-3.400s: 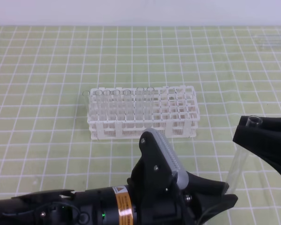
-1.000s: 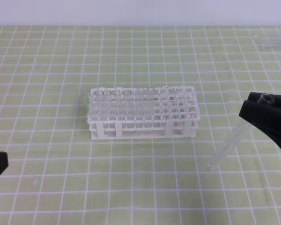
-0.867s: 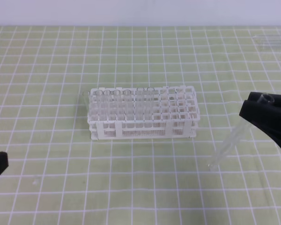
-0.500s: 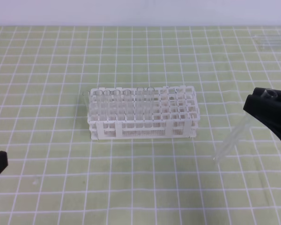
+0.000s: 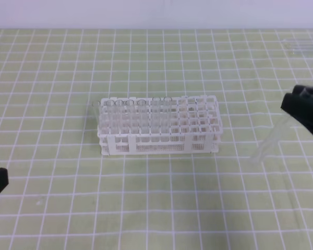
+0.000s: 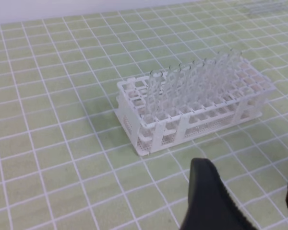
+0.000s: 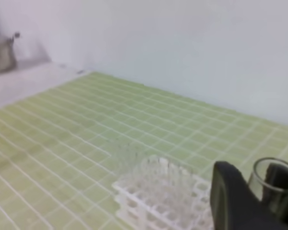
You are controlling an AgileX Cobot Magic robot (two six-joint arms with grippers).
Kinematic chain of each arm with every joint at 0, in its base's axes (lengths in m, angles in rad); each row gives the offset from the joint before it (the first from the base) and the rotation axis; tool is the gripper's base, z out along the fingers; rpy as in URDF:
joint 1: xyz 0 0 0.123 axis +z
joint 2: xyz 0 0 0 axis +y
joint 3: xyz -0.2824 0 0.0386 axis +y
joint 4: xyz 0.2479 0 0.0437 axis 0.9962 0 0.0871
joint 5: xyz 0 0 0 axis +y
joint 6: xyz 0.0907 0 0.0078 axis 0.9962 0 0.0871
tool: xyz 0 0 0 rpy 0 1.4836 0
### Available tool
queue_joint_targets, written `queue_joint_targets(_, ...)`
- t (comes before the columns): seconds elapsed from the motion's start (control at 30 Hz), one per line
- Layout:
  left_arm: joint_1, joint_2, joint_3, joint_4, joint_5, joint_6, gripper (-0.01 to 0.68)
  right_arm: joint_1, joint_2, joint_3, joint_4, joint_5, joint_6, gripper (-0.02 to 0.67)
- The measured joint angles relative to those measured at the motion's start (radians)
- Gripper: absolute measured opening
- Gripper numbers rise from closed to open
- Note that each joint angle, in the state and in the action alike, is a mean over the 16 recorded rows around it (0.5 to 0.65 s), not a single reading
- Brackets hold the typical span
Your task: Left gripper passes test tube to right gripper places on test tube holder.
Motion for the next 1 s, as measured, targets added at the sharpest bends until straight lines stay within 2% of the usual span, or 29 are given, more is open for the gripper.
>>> queue_joint_targets(0.27,0.0,0.001,0.0,0.001,0.0,0.0,0.032,0.142,0.012,-0.105,-0.135,-0.191,0.01,0.01)
queue_joint_targets(0.5,0.001,0.003,0.0,0.003,-0.001,0.0,0.032,0.352,0.071,-0.178,-0.319,-0.448,0.162,0.01)
queue_joint_targets(0.6,0.0,0.001,0.0,0.002,-0.001,0.0,0.032,0.443,0.112,-0.196,-0.431,-0.579,0.295,0.01)
queue_joint_targets(0.77,0.0,0.001,0.0,0.001,-0.001,0.0,0.032,0.571,0.19,-0.217,-0.671,-0.811,0.612,0.01)
queue_joint_targets(1.0,0.0,0.001,0.0,0.001,-0.001,0.0,0.032,0.692,0.305,-0.231,-1.011,-1.123,1.001,0.01)
